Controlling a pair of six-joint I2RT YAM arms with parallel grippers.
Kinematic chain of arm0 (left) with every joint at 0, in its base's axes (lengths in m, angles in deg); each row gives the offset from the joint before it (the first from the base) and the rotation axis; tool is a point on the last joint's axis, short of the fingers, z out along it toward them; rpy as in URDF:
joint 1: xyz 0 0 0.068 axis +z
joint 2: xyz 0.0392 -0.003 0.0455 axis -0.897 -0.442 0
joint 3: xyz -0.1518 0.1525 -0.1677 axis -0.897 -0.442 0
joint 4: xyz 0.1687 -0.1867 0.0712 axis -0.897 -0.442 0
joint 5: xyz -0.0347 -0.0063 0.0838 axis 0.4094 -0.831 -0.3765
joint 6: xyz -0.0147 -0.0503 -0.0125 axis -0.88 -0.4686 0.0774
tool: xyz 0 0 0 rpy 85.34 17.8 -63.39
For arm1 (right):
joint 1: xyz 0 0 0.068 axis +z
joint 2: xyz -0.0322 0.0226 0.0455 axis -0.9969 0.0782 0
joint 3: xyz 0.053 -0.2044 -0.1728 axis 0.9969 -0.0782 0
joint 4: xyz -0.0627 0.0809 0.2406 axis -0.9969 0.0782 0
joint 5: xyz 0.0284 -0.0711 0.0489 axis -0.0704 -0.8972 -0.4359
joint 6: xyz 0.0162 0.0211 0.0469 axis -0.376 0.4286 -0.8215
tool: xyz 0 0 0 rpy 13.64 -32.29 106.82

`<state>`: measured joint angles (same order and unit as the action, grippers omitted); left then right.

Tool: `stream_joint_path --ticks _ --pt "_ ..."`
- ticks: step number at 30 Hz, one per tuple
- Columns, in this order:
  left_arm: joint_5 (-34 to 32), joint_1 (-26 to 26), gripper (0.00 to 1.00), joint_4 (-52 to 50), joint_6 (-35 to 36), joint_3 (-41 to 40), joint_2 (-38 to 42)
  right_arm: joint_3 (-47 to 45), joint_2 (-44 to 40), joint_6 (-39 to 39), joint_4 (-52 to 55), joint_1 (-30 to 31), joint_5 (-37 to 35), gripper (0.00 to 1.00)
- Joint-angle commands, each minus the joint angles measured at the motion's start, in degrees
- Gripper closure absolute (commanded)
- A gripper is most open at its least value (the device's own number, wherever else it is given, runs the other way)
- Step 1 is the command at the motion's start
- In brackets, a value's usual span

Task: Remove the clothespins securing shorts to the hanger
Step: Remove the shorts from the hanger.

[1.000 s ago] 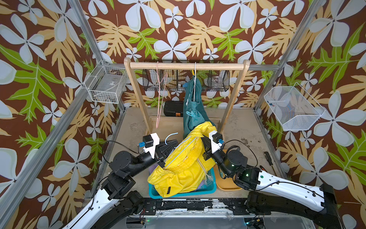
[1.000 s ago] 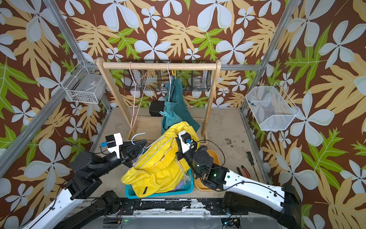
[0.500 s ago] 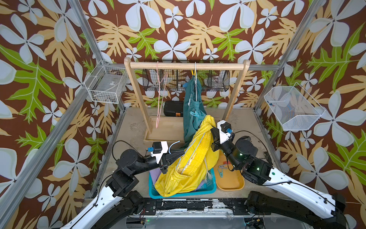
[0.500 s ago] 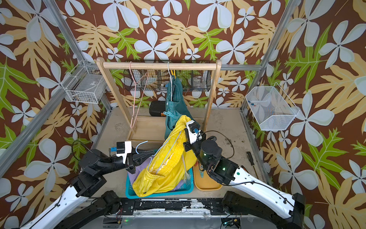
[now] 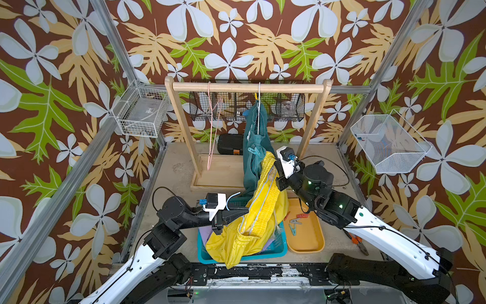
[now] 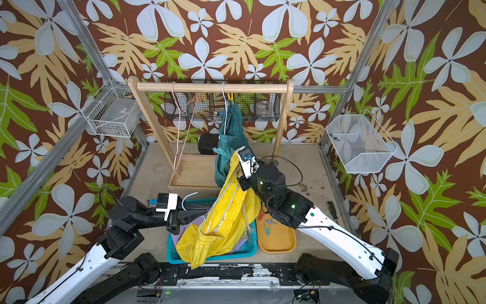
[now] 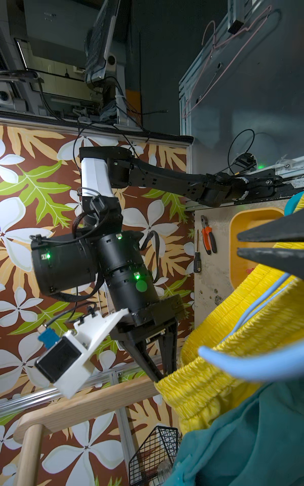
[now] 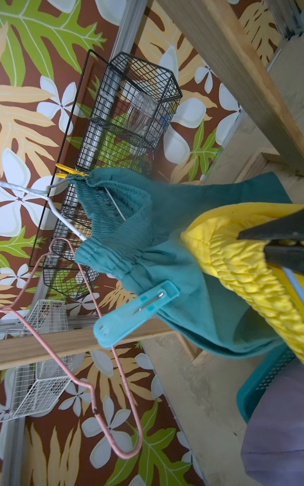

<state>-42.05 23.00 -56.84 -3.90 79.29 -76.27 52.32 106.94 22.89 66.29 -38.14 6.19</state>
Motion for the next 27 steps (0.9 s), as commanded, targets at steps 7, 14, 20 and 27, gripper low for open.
stream_joint_path --ticks 7,14,20,27 --pt "2.8 0.0 1.00 1.2 1.5 -1.7 4.6 3.9 1.5 -1.9 3.9 -9.7 11.7 0.96" --pt "-4.6 0.0 1.00 -0.7 4.0 -2.1 4.0 -4.6 -6.0 -5.1 -2.1 -10.0 19.7 0.81" --pt "-5.7 0.0 1.00 -3.5 7.3 -1.3 2.6 -5.8 -12.2 -5.8 1.3 -10.1 18.5 0.45" --pt "-6.1 0.0 1.00 -8.3 10.8 0.0 1.2 -3.4 -23.8 -5.8 5.7 -10.1 21.3 0.38"
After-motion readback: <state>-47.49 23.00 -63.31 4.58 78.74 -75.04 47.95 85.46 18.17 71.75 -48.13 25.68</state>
